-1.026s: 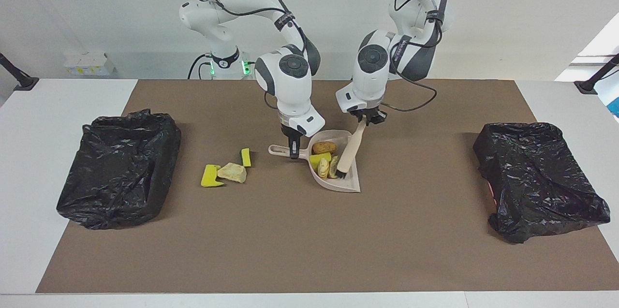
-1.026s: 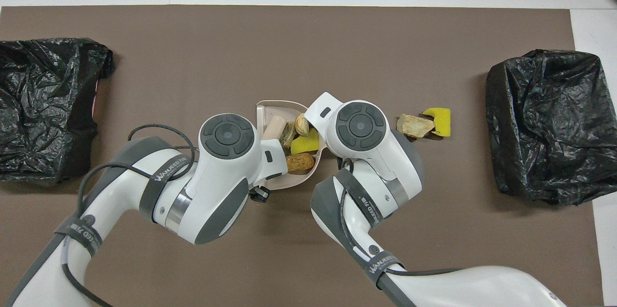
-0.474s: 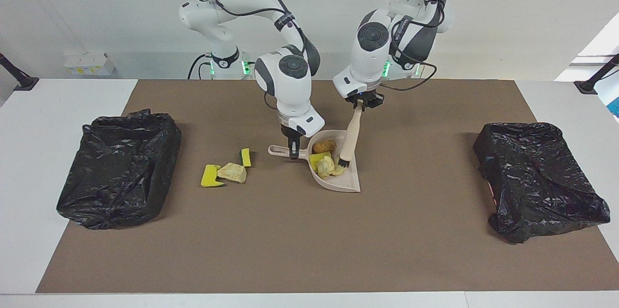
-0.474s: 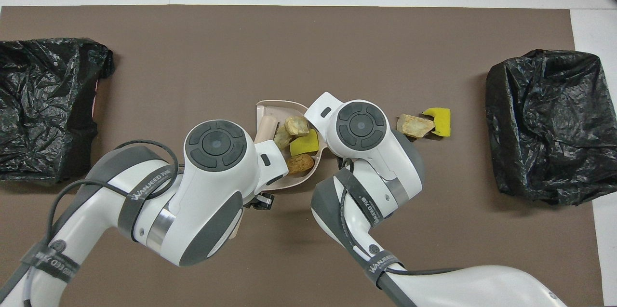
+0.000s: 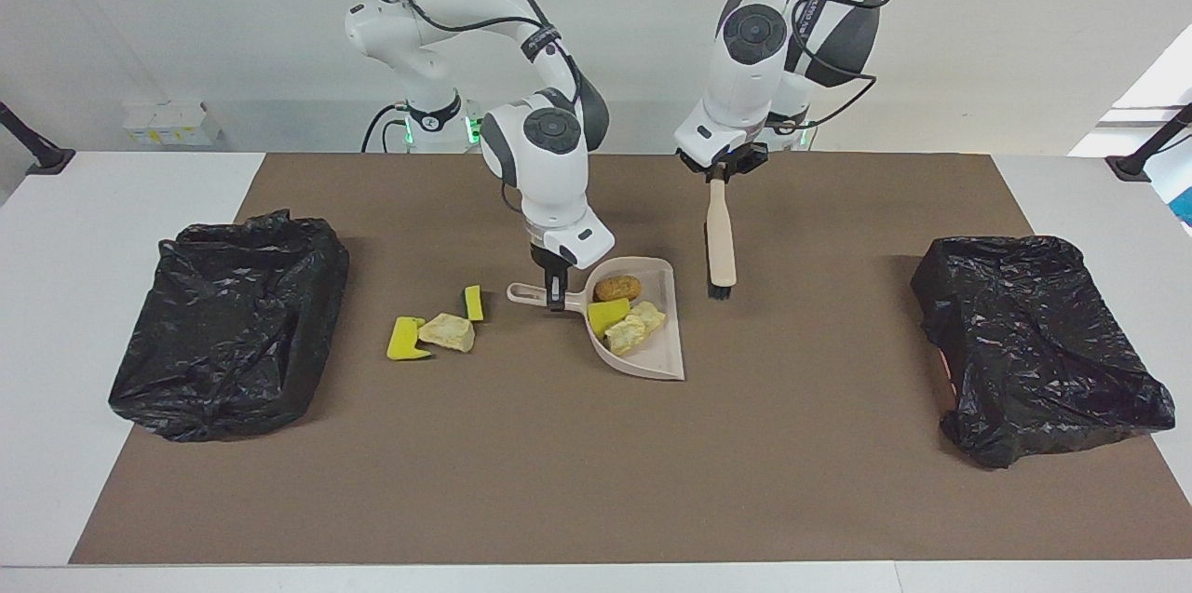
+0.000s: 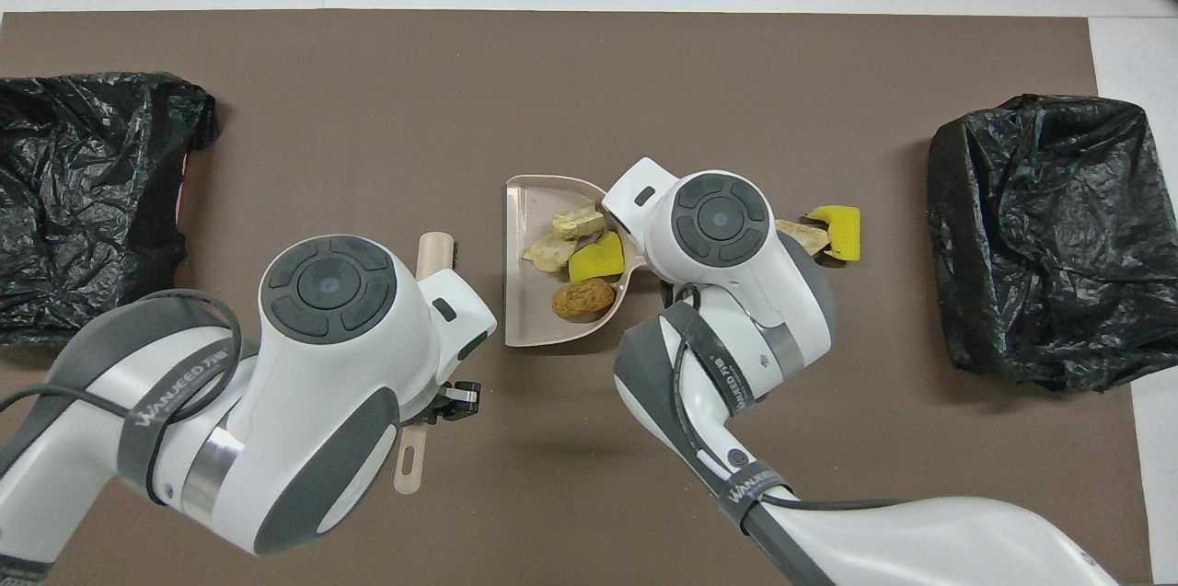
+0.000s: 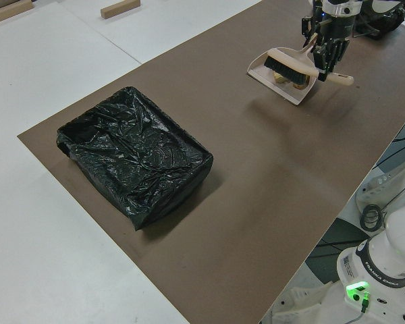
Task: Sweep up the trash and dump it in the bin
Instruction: 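Carry the loaded dustpan with the right gripper toward the nearer black bag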
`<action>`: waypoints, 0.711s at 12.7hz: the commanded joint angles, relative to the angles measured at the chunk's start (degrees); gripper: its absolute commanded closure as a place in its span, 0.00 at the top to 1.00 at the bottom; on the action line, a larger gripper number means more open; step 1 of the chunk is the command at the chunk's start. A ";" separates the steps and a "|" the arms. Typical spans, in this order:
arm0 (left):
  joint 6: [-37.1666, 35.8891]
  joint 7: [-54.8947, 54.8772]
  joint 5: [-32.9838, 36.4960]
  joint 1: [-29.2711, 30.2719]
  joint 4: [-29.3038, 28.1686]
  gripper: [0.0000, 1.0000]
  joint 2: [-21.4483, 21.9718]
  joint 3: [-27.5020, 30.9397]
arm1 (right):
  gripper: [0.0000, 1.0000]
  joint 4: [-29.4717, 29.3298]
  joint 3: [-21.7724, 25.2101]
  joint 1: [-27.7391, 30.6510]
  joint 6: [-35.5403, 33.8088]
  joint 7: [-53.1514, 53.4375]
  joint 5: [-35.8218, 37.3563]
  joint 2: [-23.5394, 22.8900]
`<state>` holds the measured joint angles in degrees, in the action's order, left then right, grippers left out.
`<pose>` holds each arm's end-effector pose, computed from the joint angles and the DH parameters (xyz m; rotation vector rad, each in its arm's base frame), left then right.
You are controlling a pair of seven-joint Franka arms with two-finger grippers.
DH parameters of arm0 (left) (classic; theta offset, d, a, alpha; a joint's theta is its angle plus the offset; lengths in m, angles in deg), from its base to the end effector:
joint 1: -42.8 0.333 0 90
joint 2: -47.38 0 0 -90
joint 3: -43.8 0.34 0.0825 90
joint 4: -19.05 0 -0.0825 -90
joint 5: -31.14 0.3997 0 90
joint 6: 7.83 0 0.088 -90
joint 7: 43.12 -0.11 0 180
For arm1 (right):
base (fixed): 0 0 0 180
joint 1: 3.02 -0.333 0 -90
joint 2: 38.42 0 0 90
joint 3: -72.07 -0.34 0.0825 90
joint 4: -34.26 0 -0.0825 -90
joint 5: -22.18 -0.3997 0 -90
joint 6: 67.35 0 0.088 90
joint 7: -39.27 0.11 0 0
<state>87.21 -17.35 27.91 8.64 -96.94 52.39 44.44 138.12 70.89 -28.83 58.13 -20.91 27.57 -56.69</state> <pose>0.4218 -0.2862 0.4830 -3.0196 0.1854 0.4104 0.5917 0.2962 0.3828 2.1587 2.1625 0.0545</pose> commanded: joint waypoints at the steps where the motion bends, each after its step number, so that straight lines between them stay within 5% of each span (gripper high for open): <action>1: 5.56 4.09 -0.38 -0.74 -9.40 0.00 6.48 -0.81 | 0.00 -2.78 -0.40 2.16 -5.48 -4.32 -1.27 2.96; 4: 10.86 8.24 -0.38 -4.78 -16.89 0.00 11.42 -0.90 | 0.00 -6.39 -0.05 4.61 -12.79 -6.96 -1.27 5.43; 9: 17.90 19.39 -1.51 -17.16 -22.18 0.00 10.90 -0.99 | 0.00 -7.80 -0.13 15.06 -19.38 -20.12 -8.29 7.98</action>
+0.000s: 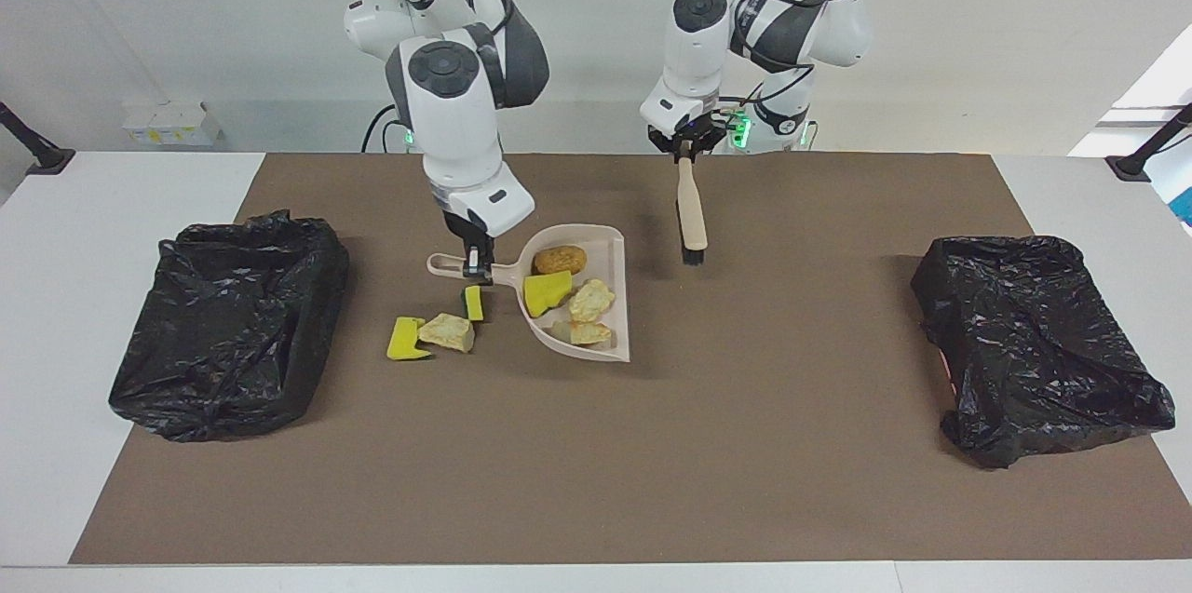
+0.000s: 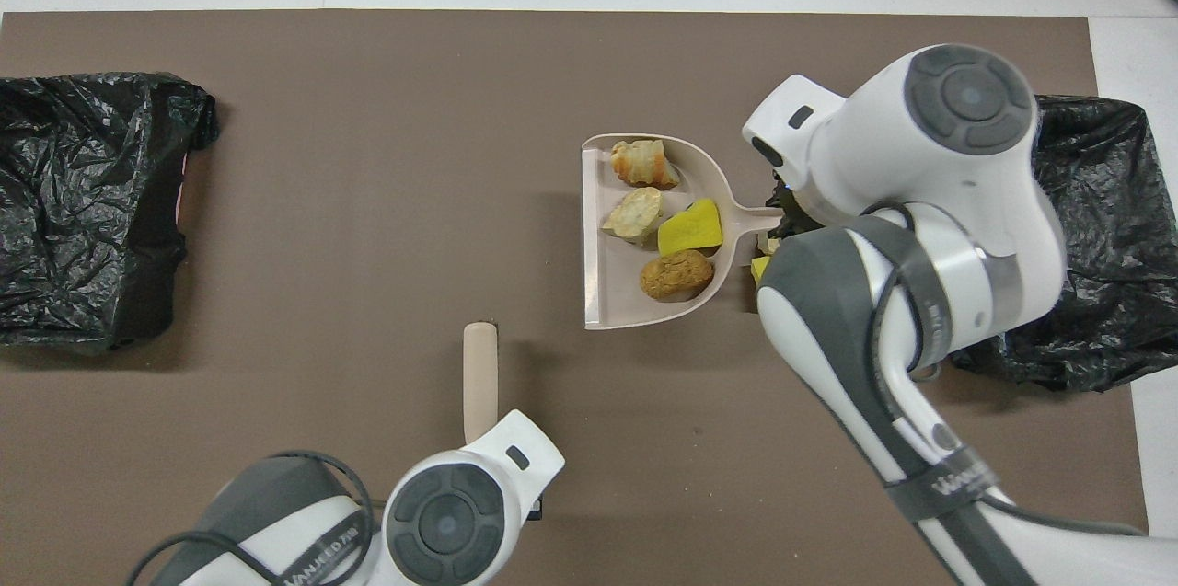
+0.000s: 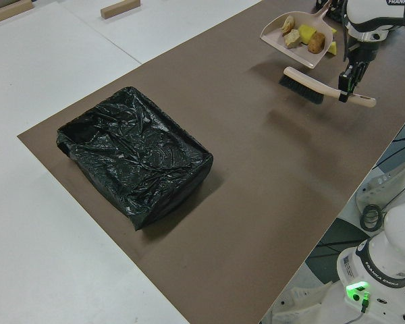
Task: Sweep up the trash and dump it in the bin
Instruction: 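Carry the loaded dustpan with the right gripper toward the nearer black bag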
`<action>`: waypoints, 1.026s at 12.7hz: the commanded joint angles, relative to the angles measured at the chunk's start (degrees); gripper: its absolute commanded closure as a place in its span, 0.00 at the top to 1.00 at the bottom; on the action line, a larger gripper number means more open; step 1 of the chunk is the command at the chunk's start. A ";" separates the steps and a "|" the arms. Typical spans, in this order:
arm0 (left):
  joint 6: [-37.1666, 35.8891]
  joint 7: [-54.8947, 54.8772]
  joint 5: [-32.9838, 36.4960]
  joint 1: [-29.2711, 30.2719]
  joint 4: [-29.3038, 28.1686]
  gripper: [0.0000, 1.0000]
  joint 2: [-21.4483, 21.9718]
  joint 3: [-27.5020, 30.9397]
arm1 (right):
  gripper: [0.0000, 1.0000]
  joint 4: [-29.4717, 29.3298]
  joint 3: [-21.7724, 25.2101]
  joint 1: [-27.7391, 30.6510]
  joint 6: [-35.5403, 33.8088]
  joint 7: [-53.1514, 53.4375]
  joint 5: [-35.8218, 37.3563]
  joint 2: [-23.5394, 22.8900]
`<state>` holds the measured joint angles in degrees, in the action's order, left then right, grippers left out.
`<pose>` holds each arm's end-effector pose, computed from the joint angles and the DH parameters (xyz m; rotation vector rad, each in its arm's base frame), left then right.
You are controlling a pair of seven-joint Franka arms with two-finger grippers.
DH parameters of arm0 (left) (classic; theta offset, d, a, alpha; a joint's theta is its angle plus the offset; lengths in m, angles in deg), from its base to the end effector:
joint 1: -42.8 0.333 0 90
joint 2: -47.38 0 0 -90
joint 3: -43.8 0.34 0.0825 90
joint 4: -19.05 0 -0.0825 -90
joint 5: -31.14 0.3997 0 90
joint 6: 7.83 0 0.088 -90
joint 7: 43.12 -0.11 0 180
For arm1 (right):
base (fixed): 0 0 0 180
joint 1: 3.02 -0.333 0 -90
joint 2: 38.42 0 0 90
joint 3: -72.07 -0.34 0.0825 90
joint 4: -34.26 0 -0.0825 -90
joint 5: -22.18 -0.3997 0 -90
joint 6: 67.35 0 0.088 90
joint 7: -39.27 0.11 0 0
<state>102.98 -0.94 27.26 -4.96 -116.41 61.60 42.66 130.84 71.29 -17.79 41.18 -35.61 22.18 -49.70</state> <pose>0.2905 -0.3407 0.4221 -3.0376 0.1313 0.2554 0.6191 0.1716 0.4973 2.2109 2.2269 0.0180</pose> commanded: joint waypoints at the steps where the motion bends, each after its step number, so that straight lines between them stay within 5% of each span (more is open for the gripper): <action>1: 2.48 3.43 -2.26 -5.83 -3.49 0.00 1.59 0.87 | 0.00 -0.52 -0.53 5.70 -3.23 -8.24 -3.43 1.34; 8: 7.58 7.22 -4.47 -11.91 -8.15 0.00 0.45 0.79 | 0.00 -0.43 -0.01 20.89 -10.43 -27.57 -6.60 4.85; 13: 8.63 6.43 -5.79 -12.71 -9.03 0.00 0.19 0.79 | 0.00 -2.36 0.08 34.52 -11.32 -41.56 -2.49 4.86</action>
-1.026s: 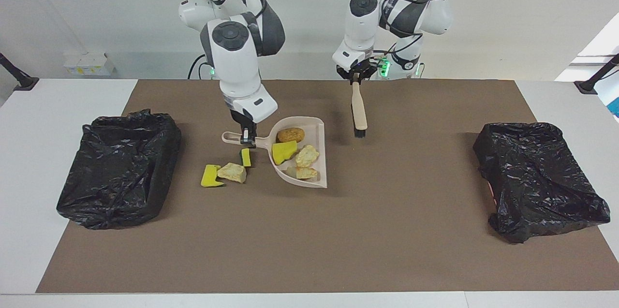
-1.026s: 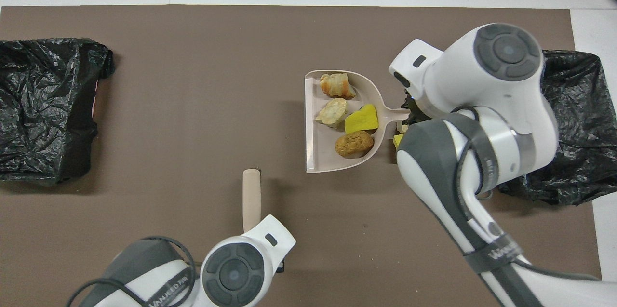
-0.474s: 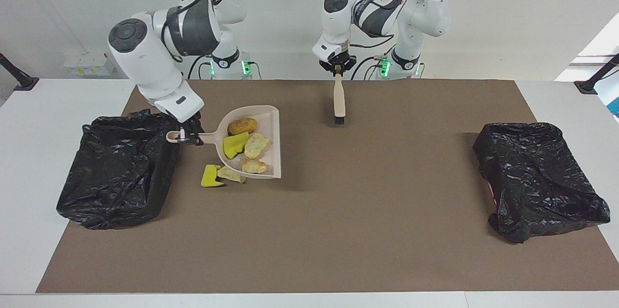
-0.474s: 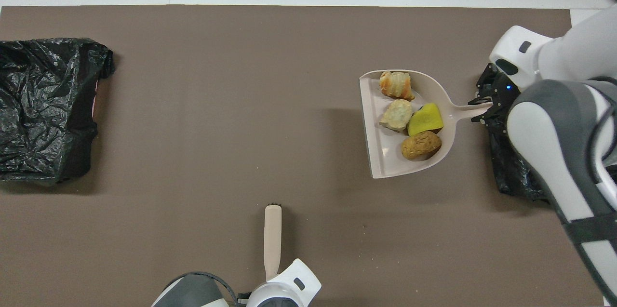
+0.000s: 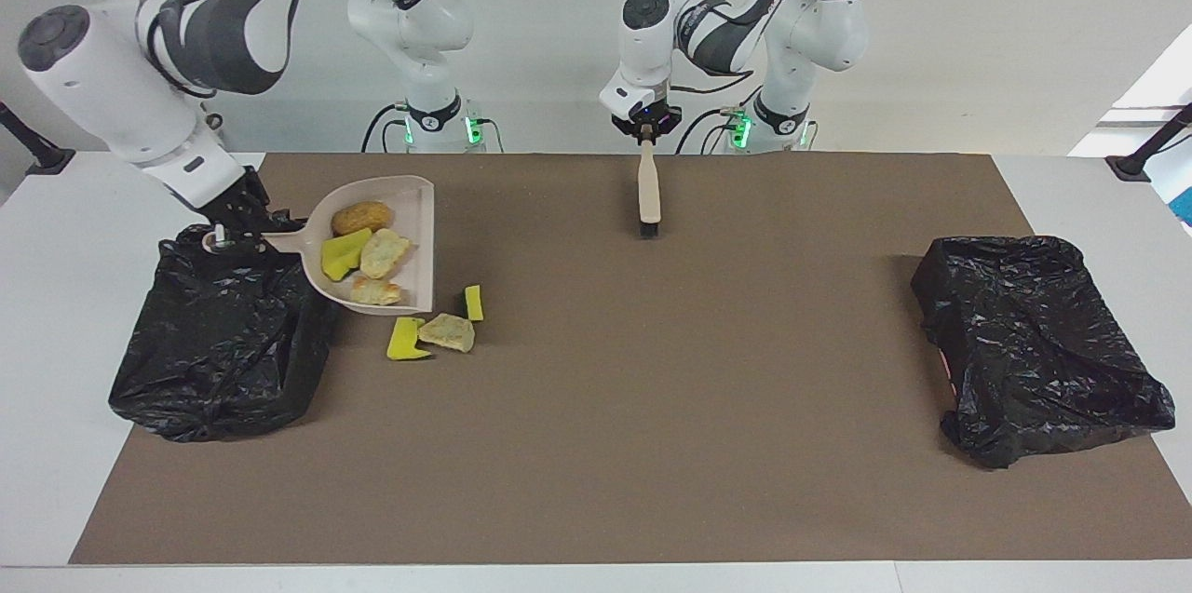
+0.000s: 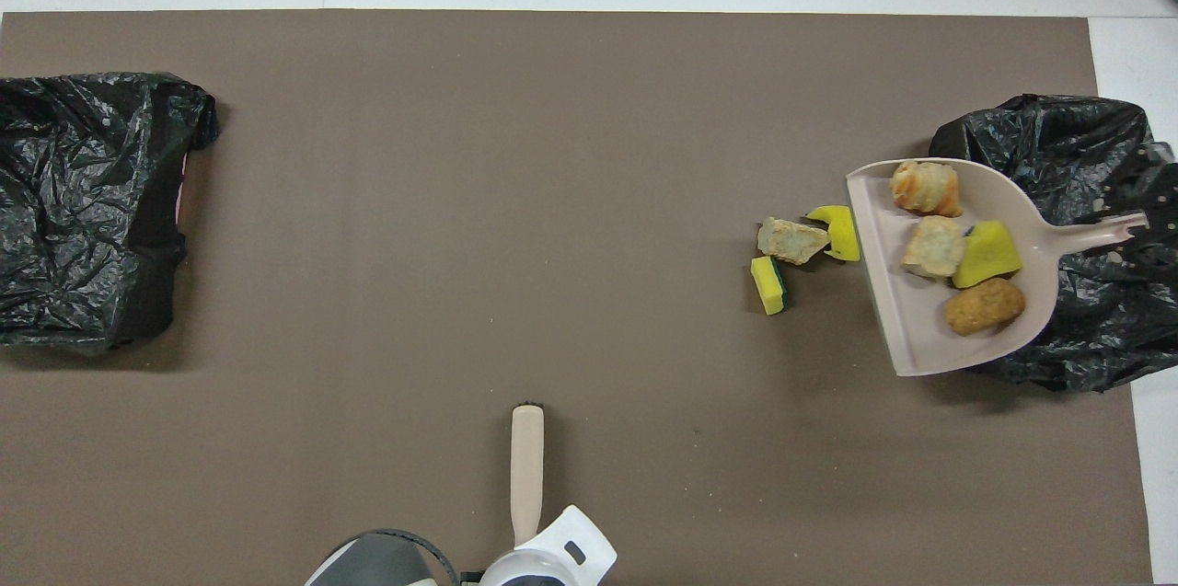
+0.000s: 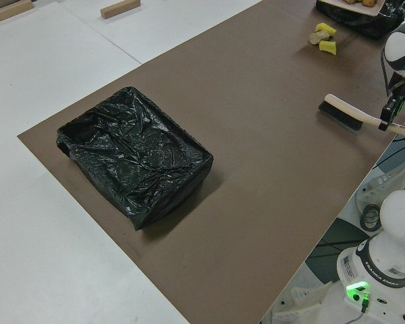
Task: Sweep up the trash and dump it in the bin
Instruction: 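Tip the dustpan into the black bag with the right gripper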
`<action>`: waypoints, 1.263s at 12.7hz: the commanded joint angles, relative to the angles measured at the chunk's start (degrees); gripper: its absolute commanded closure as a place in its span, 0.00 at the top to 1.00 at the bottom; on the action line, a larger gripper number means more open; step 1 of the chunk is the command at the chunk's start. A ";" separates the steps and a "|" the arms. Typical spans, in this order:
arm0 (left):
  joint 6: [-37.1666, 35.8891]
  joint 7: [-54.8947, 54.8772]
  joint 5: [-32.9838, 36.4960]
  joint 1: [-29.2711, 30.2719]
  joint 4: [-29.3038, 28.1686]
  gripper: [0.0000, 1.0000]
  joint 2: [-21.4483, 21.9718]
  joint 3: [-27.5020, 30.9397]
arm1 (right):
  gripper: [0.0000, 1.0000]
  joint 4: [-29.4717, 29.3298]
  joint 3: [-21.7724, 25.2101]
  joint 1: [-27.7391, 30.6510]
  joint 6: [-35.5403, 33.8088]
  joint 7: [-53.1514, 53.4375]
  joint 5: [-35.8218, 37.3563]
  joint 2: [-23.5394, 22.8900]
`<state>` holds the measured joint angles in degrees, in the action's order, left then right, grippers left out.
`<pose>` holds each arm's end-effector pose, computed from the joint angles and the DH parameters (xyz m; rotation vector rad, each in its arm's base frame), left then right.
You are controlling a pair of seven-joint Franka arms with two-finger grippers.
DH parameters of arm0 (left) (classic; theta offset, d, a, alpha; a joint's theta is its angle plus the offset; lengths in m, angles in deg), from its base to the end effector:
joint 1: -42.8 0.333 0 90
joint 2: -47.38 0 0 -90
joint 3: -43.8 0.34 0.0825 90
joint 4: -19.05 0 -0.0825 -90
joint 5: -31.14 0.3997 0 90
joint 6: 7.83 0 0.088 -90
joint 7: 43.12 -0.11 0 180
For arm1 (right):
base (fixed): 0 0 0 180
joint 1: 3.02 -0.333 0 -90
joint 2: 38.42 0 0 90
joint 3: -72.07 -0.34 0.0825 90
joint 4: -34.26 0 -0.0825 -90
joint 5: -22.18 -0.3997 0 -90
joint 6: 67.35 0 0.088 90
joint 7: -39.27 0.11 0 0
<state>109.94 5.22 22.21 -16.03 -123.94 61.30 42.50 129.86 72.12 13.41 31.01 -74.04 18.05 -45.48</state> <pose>0.2045 -0.3735 0.3703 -3.0321 0.1794 0.3298 0.5881 -0.1668 0.5371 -2.0348 -2.2629 -0.0491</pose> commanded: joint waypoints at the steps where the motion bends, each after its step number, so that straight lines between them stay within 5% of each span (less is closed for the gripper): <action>1: 1.67 0.26 -0.83 -1.64 -1.50 0.00 0.05 0.96 | 0.00 -1.47 -0.75 5.08 -0.54 -3.76 4.10 0.64; 5: 2.29 0.00 -1.01 -1.64 -1.41 0.00 -0.65 0.96 | 0.00 -2.62 -0.75 9.48 3.85 -8.25 8.86 -0.15; 7: 2.29 -0.78 -1.01 -1.38 -1.06 0.30 -1.00 1.04 | 0.00 -3.06 -0.75 10.81 10.33 -8.07 12.98 -0.76; 11: 2.64 -7.55 -2.06 1.69 1.48 0.50 -3.98 1.22 | 0.00 -0.78 -0.75 9.68 19.42 -0.55 26.75 -0.68; 14: 1.58 -12.73 -1.71 7.39 8.93 1.00 -9.08 1.39 | 0.00 2.64 -0.93 4.76 19.42 13.16 43.73 0.64; 16: 1.50 -17.20 -0.48 11.26 14.38 1.00 -11.72 1.57 | 0.00 5.02 -0.93 3.17 19.86 17.66 48.58 1.96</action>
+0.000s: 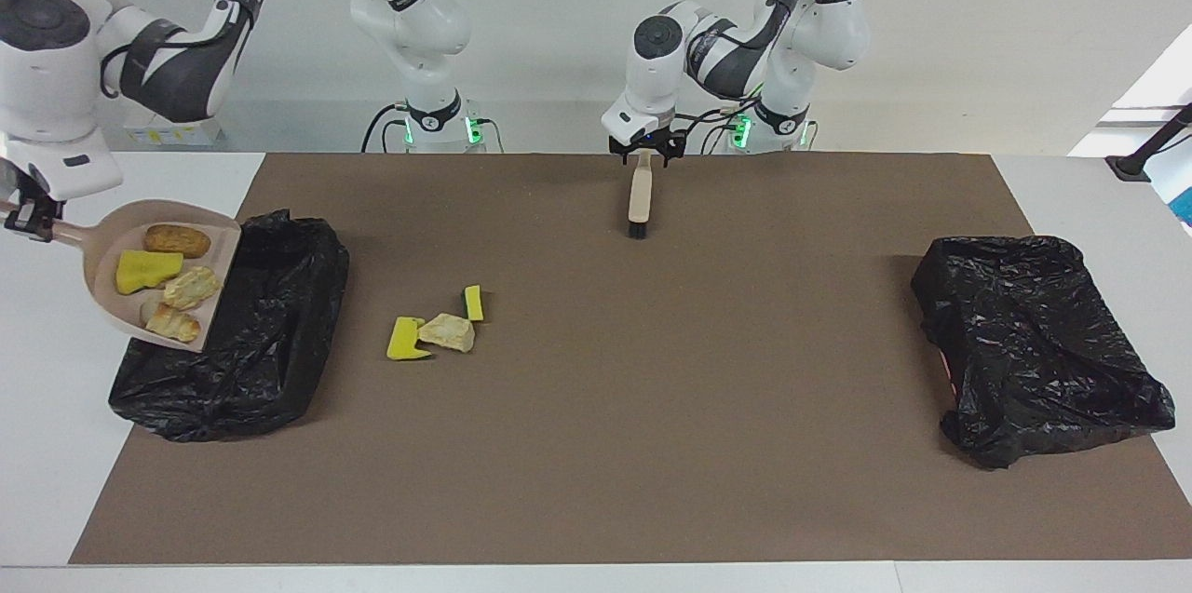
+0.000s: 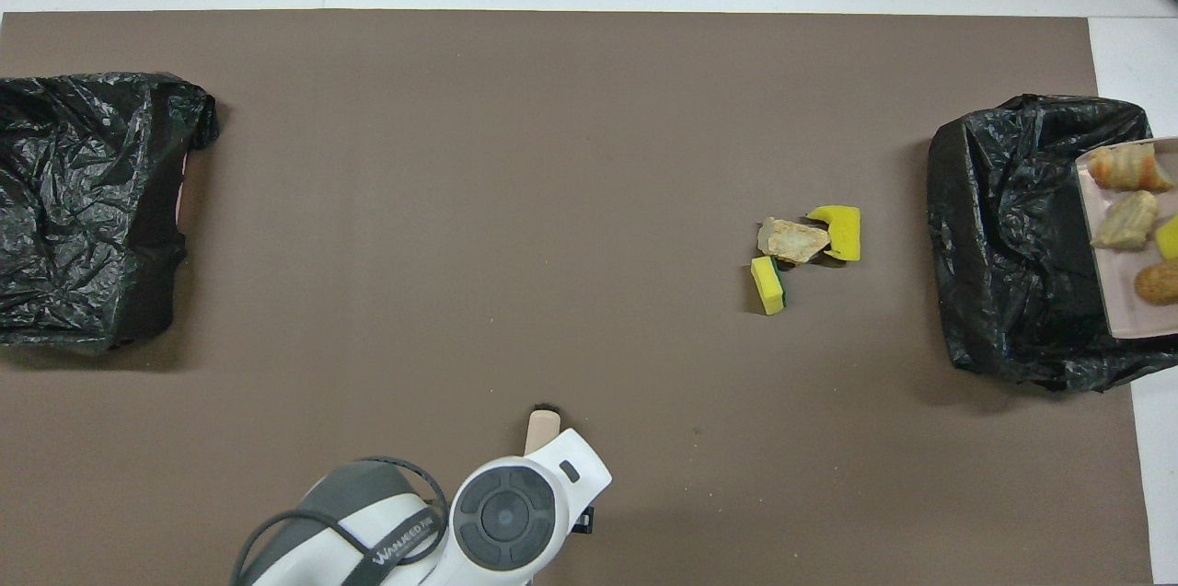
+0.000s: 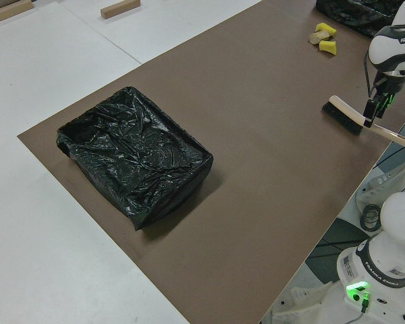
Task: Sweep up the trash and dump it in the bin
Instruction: 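Tip the dustpan into the black bag with the right gripper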
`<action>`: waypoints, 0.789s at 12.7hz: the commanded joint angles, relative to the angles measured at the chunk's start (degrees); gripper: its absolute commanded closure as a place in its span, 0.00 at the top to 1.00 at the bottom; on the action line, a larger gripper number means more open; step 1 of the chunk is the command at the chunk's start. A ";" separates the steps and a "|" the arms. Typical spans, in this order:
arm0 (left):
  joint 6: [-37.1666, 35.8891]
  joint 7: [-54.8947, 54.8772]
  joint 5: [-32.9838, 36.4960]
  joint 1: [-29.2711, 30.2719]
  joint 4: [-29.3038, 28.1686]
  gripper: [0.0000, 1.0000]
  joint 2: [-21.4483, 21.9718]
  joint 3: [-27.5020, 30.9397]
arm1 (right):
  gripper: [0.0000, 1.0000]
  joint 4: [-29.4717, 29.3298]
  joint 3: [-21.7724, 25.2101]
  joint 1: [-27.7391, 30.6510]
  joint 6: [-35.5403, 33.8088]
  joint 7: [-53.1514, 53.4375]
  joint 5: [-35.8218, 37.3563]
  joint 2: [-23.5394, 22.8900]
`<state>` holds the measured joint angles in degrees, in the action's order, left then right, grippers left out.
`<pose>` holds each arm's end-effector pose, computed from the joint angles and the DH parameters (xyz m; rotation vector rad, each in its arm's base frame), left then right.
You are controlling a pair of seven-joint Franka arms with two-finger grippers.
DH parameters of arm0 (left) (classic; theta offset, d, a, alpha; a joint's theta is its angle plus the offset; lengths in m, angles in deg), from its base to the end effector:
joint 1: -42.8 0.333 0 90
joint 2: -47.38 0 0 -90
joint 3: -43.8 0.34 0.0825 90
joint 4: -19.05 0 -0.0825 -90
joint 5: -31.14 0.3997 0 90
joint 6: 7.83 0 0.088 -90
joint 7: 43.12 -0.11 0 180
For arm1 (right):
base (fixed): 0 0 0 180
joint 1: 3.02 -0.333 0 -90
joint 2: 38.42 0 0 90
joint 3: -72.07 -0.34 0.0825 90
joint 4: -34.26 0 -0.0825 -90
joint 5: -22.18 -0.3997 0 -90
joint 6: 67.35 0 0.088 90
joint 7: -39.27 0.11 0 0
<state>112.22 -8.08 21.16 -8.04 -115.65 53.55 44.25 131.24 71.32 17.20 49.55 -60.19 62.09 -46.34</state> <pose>0.2997 -0.3761 0.3743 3.1074 -0.2639 -0.3235 0.5988 -0.2519 0.5591 1.7411 1.8937 -0.6109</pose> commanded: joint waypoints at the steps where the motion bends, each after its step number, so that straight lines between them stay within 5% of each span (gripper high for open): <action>1: -0.79 -4.97 2.48 5.29 8.81 1.00 -5.46 -0.19 | 0.00 4.09 -0.21 -0.88 1.57 4.00 7.00 3.08; 5: -4.02 -13.04 7.15 15.75 22.34 1.00 -10.29 -0.10 | 0.00 4.62 -0.48 -1.67 3.77 5.23 12.02 3.34; 10: -17.28 -26.84 9.53 27.09 36.06 1.00 -9.51 0.08 | 0.00 9.43 -0.39 -6.68 0.88 13.66 25.30 7.02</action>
<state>100.54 -32.02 29.63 16.31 -84.97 44.66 45.09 135.42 71.02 11.12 51.06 -50.03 84.06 -43.52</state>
